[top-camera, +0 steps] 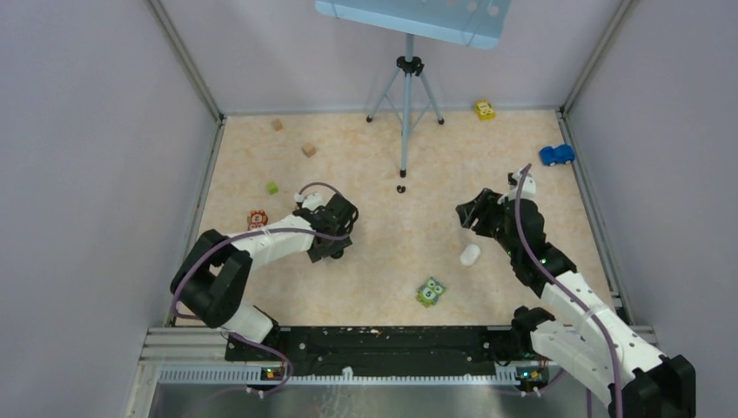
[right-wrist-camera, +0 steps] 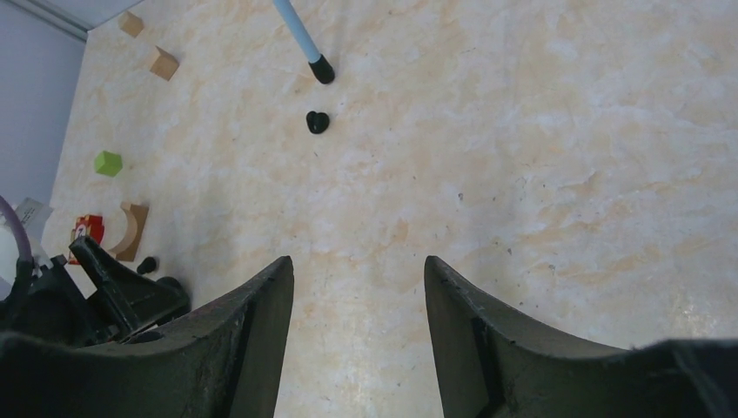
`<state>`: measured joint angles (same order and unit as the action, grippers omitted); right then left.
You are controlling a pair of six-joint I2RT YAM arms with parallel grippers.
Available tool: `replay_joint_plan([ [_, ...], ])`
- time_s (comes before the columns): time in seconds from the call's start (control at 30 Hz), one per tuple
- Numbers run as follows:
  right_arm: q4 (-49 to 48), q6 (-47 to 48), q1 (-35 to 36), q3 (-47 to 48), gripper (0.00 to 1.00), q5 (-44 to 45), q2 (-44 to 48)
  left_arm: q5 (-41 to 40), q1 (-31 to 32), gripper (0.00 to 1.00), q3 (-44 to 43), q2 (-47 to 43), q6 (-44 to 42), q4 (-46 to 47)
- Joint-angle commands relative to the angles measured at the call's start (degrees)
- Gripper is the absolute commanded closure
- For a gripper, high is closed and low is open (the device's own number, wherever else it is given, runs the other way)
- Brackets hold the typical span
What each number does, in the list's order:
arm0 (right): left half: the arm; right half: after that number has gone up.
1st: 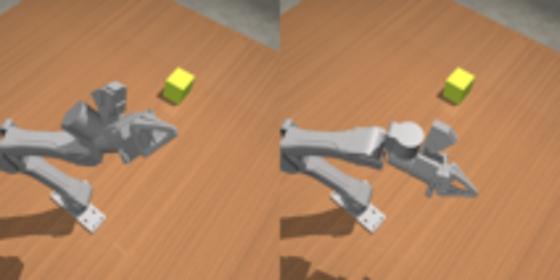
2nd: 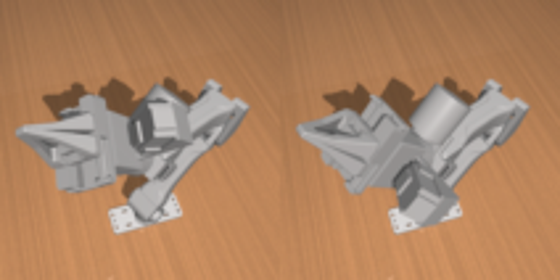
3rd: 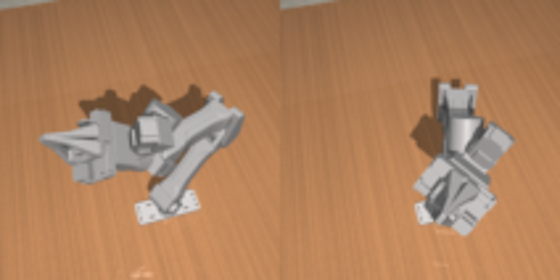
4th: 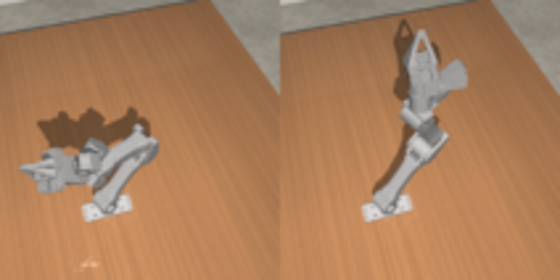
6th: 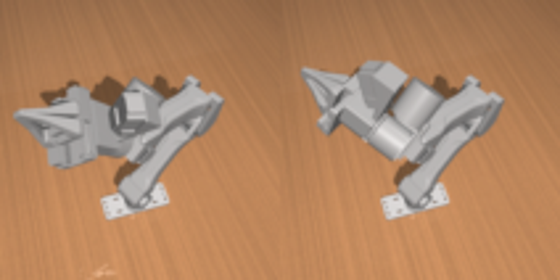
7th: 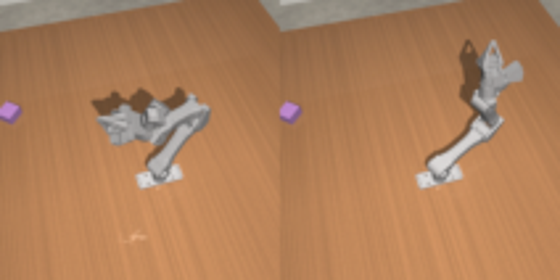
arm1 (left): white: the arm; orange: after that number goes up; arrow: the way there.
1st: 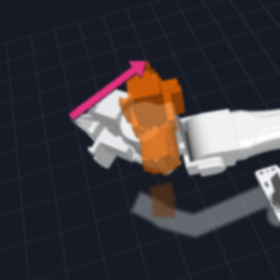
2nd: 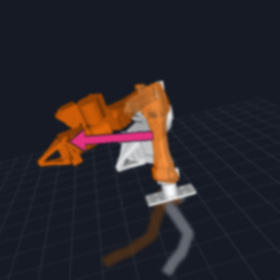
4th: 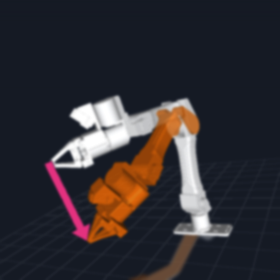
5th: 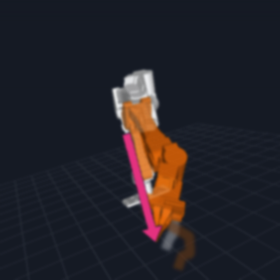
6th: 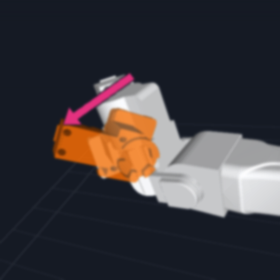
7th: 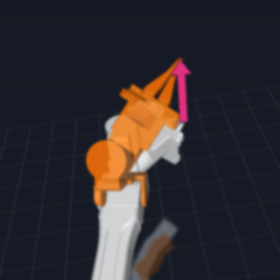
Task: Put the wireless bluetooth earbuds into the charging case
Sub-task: Pick up the charging case from the center of the board.
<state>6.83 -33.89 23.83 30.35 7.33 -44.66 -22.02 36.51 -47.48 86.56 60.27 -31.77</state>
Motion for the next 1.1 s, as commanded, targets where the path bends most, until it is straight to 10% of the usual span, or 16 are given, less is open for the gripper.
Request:
replay_joint_plan([
  [0.0, -1.72, -1.1, -0.24, -1.04, 0.44, -0.68, 1.82, -1.17, 0.04, 0.32, 0.51, 1.15, 3.94, 2.75],
  [0.2, -1.46, -1.56, -0.27, -1.35, 0.44, -1.11, 2.31, 1.93, 0.12, 0.54, 0.66, 1.13, 1.26, 4.83],
  [0.67, -14.21, -8.59, -0.26, -0.8, 0.44, -21.15, -6.11, 28.57, 4.89, 0.53, 1.13, -15.16, -30.25, 29.83],
  [1.07, -22.2, -16.35, 5.05, 6.67, 0.29, -32.62, -16.83, 40.88, 5.07, 0.56, 0.32, -15.68, -38.34, 33.06],
])
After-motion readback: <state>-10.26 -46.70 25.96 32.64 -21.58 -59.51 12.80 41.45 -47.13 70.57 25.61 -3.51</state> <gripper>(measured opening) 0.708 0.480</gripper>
